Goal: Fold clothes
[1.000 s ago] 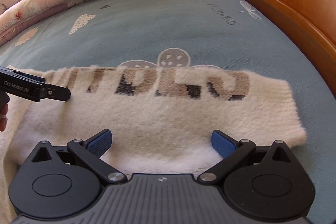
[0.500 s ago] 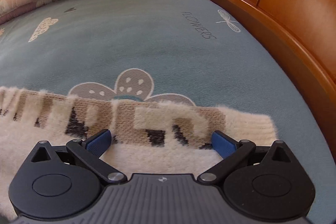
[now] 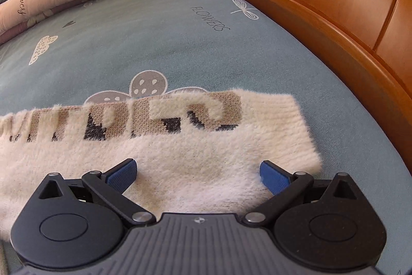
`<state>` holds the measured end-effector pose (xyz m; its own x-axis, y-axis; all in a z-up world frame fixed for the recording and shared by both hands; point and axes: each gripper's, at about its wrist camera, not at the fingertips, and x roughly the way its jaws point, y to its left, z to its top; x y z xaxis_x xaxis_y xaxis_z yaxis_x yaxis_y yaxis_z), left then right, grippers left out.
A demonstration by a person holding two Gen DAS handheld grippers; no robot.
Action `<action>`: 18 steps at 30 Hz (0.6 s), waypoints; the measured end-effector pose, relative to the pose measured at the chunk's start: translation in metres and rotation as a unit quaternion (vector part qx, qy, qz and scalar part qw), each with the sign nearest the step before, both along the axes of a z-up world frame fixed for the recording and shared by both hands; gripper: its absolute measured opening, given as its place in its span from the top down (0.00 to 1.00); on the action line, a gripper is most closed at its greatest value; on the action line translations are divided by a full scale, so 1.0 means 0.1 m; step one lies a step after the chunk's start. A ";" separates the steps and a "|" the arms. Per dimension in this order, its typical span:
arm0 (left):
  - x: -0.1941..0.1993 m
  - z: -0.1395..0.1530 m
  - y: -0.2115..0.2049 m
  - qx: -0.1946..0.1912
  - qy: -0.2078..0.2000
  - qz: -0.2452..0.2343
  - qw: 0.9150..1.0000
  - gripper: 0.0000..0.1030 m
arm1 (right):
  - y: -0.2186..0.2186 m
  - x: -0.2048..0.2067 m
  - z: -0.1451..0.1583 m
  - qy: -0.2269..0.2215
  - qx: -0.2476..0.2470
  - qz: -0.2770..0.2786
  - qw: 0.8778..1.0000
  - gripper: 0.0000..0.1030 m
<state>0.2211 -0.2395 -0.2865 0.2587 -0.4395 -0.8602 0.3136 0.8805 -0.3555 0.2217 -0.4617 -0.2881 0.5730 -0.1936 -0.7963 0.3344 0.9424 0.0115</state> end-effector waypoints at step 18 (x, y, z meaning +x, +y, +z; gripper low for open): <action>-0.50 0.42 1.28 0.079 -0.089 0.121 0.985 0.01 | 1.00 -0.36 0.42 -0.006 0.050 0.140 0.989 0.00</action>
<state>0.1707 -0.1113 -0.2448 0.4924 -0.2100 -0.8447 0.1321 0.9773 -0.1659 0.1858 -0.3615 -0.2463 0.6024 0.0538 -0.7964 0.0602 0.9918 0.1126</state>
